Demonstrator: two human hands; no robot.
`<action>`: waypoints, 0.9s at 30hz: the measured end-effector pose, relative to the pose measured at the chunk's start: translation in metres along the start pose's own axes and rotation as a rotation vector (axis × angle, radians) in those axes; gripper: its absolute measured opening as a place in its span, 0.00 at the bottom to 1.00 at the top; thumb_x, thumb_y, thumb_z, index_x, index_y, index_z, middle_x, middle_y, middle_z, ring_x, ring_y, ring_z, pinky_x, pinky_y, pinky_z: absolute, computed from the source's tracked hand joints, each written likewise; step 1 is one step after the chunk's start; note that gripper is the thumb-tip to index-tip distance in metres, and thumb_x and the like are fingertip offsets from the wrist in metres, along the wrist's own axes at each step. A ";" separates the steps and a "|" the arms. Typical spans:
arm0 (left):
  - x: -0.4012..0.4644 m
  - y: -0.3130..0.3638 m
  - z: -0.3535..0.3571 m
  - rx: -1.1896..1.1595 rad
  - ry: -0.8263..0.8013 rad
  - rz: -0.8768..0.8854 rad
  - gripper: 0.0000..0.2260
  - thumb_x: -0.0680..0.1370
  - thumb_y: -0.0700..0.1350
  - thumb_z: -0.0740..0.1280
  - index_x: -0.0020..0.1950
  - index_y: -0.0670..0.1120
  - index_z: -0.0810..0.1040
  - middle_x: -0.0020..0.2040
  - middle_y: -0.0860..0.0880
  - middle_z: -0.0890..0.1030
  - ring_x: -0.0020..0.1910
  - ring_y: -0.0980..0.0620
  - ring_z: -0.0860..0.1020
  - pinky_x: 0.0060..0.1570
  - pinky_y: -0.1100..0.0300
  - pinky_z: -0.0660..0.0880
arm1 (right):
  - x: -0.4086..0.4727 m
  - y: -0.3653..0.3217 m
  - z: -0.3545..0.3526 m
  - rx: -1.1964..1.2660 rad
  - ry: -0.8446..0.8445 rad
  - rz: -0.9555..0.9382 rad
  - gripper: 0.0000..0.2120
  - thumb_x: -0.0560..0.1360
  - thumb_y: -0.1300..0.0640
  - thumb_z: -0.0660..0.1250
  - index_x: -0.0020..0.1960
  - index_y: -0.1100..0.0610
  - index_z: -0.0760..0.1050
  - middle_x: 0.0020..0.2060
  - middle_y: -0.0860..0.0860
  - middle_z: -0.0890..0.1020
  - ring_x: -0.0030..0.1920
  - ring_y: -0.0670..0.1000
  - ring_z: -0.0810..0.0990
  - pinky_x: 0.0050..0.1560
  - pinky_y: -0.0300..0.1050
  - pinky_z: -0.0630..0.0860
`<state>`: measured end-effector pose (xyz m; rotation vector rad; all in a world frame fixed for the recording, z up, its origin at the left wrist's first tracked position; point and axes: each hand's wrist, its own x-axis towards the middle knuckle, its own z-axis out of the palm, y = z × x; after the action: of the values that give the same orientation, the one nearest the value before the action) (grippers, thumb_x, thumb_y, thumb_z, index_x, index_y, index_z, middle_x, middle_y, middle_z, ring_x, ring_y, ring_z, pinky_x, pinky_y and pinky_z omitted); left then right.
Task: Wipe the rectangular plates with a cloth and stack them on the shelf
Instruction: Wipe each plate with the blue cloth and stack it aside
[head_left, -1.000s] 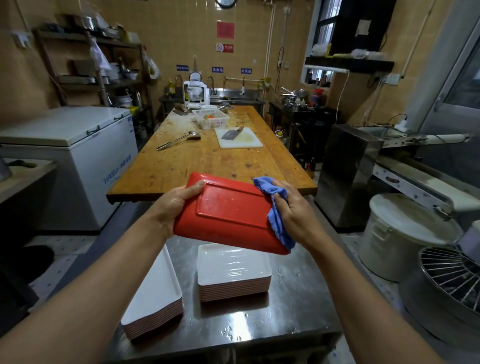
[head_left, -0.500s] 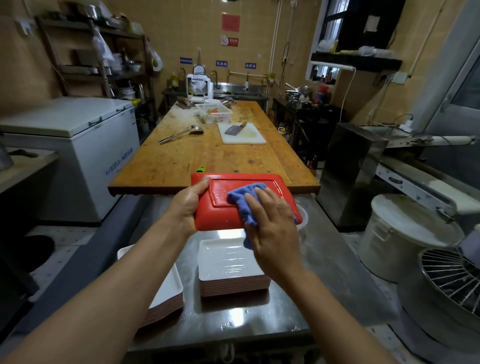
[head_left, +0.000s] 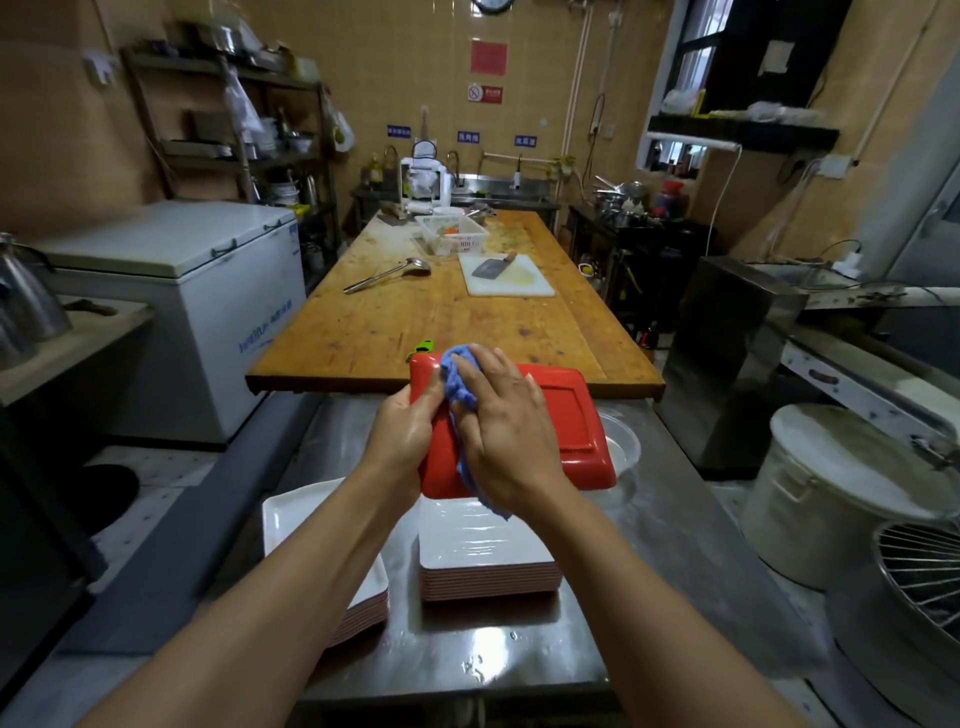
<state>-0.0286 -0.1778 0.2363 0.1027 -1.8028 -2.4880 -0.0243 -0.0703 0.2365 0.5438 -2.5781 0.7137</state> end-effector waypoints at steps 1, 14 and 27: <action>-0.001 -0.001 -0.001 0.006 -0.005 0.007 0.11 0.80 0.49 0.60 0.52 0.45 0.79 0.49 0.42 0.83 0.47 0.47 0.82 0.51 0.53 0.78 | 0.004 0.000 -0.001 -0.001 -0.006 -0.005 0.28 0.75 0.46 0.46 0.74 0.49 0.60 0.75 0.47 0.59 0.75 0.48 0.51 0.74 0.51 0.45; -0.011 -0.011 -0.026 -0.135 0.026 -0.056 0.11 0.79 0.48 0.62 0.53 0.43 0.78 0.42 0.42 0.84 0.37 0.46 0.83 0.33 0.52 0.80 | 0.005 0.071 -0.004 0.151 0.072 0.275 0.19 0.80 0.51 0.51 0.65 0.56 0.70 0.65 0.53 0.71 0.66 0.54 0.67 0.66 0.44 0.59; -0.014 -0.017 -0.062 -0.188 0.145 -0.095 0.11 0.79 0.50 0.61 0.52 0.44 0.78 0.45 0.42 0.83 0.41 0.44 0.82 0.47 0.44 0.79 | -0.032 0.054 0.024 0.324 0.159 0.547 0.13 0.81 0.63 0.54 0.57 0.68 0.74 0.46 0.66 0.77 0.43 0.64 0.77 0.41 0.52 0.70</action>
<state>-0.0089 -0.2293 0.2012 0.3557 -1.5364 -2.6227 -0.0296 -0.0326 0.1812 -0.1455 -2.4805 1.3086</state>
